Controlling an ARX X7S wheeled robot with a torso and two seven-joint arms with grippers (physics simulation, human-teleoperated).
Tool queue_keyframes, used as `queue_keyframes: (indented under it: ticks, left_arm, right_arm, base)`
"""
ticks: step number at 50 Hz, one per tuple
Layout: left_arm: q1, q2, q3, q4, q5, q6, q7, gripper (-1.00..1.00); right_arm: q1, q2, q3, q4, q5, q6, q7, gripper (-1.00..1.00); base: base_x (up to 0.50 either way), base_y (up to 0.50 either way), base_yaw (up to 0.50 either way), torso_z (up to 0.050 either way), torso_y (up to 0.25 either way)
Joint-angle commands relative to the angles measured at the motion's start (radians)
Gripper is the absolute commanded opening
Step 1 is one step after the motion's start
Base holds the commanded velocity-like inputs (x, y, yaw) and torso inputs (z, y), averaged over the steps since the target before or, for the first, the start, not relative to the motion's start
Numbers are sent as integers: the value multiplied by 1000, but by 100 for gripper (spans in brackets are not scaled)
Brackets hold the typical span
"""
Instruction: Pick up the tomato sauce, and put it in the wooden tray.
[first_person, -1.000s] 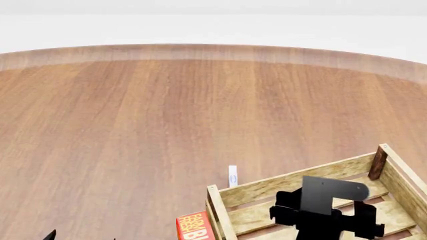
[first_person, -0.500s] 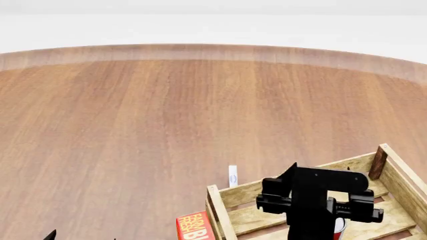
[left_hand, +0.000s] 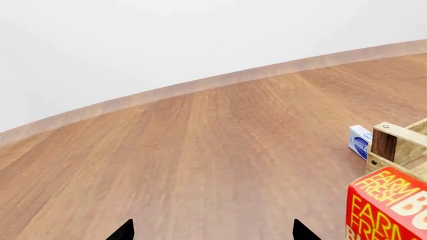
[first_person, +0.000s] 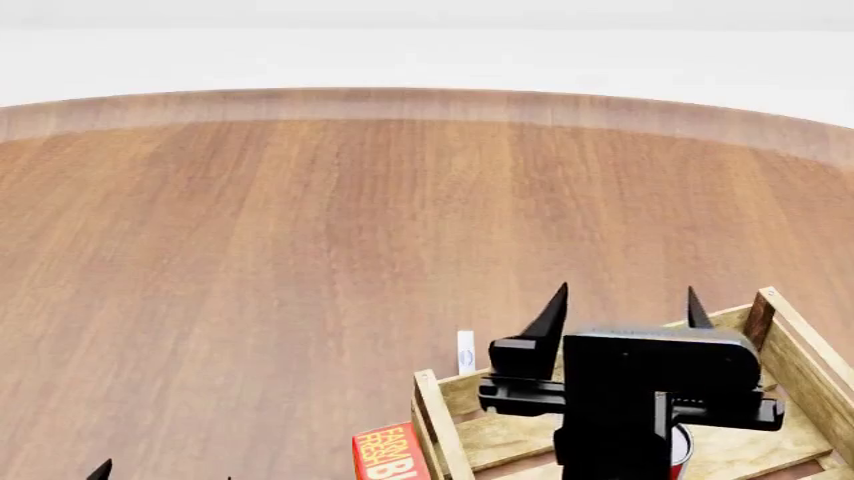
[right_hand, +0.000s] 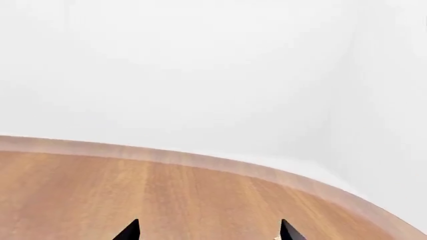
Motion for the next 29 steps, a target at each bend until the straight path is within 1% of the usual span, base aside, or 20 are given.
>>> queue_keyframes:
  ticks: [1, 11, 18, 21, 29]
  left_arm:
    - [4, 20, -35, -4, -13, 36, 7, 100]
    - [1, 19, -33, -12, -15, 43, 7, 100]
    - [1, 18, -32, -8, -17, 40, 5, 100]
    - [2, 17, -31, -7, -17, 40, 4, 100]
    - [3, 16, -29, 0, -17, 38, 0, 100]
  right_arm:
    - [-65, 11, 8, -247, 0, 81, -26, 100]
    - [-145, 40, -11, -438, -12, 119, -17, 100]
    - [-183, 54, -4, -492, -12, 112, -9, 100]
    - [-204, 62, 1, -551, -5, 128, -11, 100]
    - [-222, 75, -20, -633, -21, 150, -1, 100]
  base:
    - [0, 0, 0, 0, 0]
    - [0, 0, 0, 0, 0]
    - [0, 0, 0, 0, 0]
    - [0, 0, 0, 0, 0]
    - [0, 0, 0, 0, 0]
